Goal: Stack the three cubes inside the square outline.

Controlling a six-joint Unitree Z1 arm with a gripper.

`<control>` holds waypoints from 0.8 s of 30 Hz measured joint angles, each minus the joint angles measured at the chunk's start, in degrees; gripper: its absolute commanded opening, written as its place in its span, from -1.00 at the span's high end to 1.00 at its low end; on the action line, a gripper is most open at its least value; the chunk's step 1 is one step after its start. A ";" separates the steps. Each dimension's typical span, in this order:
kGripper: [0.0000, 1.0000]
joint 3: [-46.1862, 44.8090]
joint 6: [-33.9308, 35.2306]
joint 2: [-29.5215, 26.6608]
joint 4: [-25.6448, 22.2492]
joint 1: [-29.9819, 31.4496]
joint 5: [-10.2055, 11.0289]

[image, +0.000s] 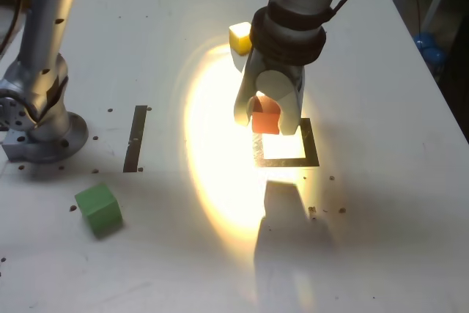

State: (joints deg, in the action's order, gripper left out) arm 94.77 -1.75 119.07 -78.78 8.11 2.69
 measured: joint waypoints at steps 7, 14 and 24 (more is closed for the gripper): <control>0.33 0.46 0.00 3.09 1.33 0.02 -0.01; 0.30 0.49 0.00 4.38 2.21 0.02 -0.02; -0.99 0.62 -0.29 4.70 3.11 0.01 0.12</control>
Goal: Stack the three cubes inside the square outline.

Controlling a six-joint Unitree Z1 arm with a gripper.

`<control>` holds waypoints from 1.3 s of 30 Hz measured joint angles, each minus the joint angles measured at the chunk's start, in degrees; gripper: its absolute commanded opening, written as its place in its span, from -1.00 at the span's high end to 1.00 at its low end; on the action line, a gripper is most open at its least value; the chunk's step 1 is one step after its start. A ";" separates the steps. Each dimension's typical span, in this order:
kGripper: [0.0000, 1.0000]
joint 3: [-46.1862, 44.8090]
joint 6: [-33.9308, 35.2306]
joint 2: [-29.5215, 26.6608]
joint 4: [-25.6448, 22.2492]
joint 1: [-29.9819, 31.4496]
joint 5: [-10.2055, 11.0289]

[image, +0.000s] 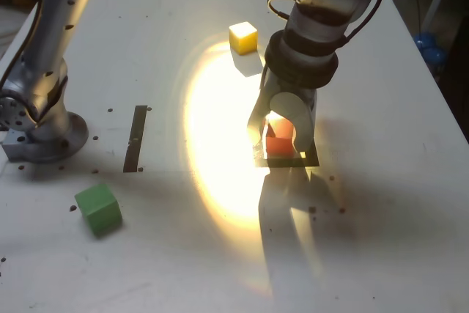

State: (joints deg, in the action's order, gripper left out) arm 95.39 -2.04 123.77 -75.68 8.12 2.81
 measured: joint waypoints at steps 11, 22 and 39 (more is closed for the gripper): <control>-0.99 -1.00 0.09 -1.04 0.23 -0.04 1.06; -0.99 -7.32 -1.86 -9.79 -1.45 -10.10 3.38; -1.00 -4.97 -16.33 -8.16 -1.22 -38.16 4.06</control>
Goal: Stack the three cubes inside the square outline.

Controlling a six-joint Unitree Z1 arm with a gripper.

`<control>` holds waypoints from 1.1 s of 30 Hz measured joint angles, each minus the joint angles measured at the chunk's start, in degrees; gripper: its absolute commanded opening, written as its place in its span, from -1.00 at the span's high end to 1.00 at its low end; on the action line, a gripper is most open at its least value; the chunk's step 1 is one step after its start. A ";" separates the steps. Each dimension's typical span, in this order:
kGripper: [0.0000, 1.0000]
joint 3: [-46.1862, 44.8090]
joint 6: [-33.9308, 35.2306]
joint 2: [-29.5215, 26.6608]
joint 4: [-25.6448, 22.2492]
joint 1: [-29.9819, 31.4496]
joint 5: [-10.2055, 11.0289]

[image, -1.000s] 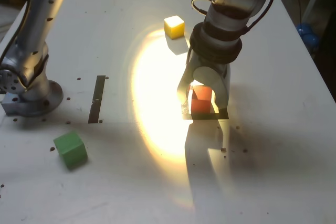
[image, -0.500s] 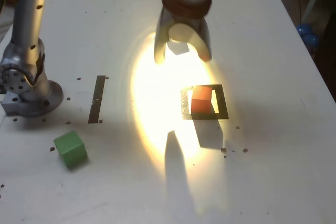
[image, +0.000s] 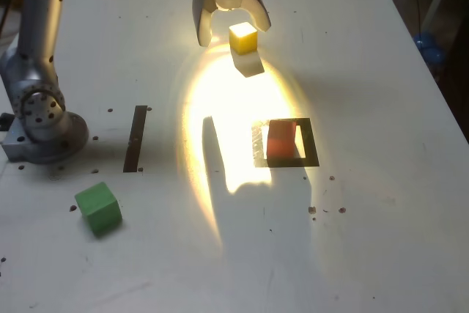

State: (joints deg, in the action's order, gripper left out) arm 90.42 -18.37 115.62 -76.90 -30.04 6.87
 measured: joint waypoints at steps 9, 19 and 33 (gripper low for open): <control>-0.96 6.57 -2.89 6.27 -1.02 -5.01 -0.10; -0.75 14.30 -3.38 14.30 -3.52 -6.18 -1.03; 0.41 16.45 -2.65 16.33 -5.23 -7.69 -0.57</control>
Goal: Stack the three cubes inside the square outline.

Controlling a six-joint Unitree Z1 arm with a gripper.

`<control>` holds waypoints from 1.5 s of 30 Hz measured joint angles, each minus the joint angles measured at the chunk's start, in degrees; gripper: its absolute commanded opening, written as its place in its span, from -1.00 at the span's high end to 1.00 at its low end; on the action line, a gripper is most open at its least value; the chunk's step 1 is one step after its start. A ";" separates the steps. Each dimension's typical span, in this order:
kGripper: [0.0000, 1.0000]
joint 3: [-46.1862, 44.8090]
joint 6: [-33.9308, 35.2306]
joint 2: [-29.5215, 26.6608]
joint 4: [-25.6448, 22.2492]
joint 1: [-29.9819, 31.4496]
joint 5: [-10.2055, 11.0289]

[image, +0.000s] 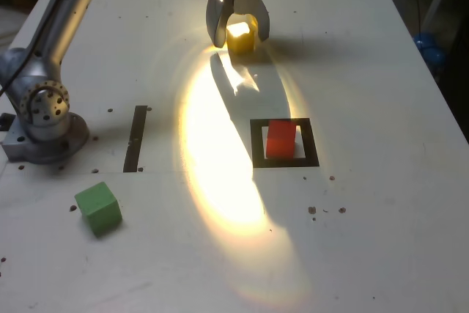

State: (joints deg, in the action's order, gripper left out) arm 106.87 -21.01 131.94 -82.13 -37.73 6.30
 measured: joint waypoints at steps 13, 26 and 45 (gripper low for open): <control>0.42 -0.22 0.00 0.00 0.03 0.07 -0.10; 0.41 -3.46 -0.19 -4.68 0.12 4.71 1.92; 0.41 -3.57 3.61 -12.22 -5.59 23.98 -0.95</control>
State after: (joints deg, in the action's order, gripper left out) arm 103.30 -17.40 119.72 -87.72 -13.75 5.35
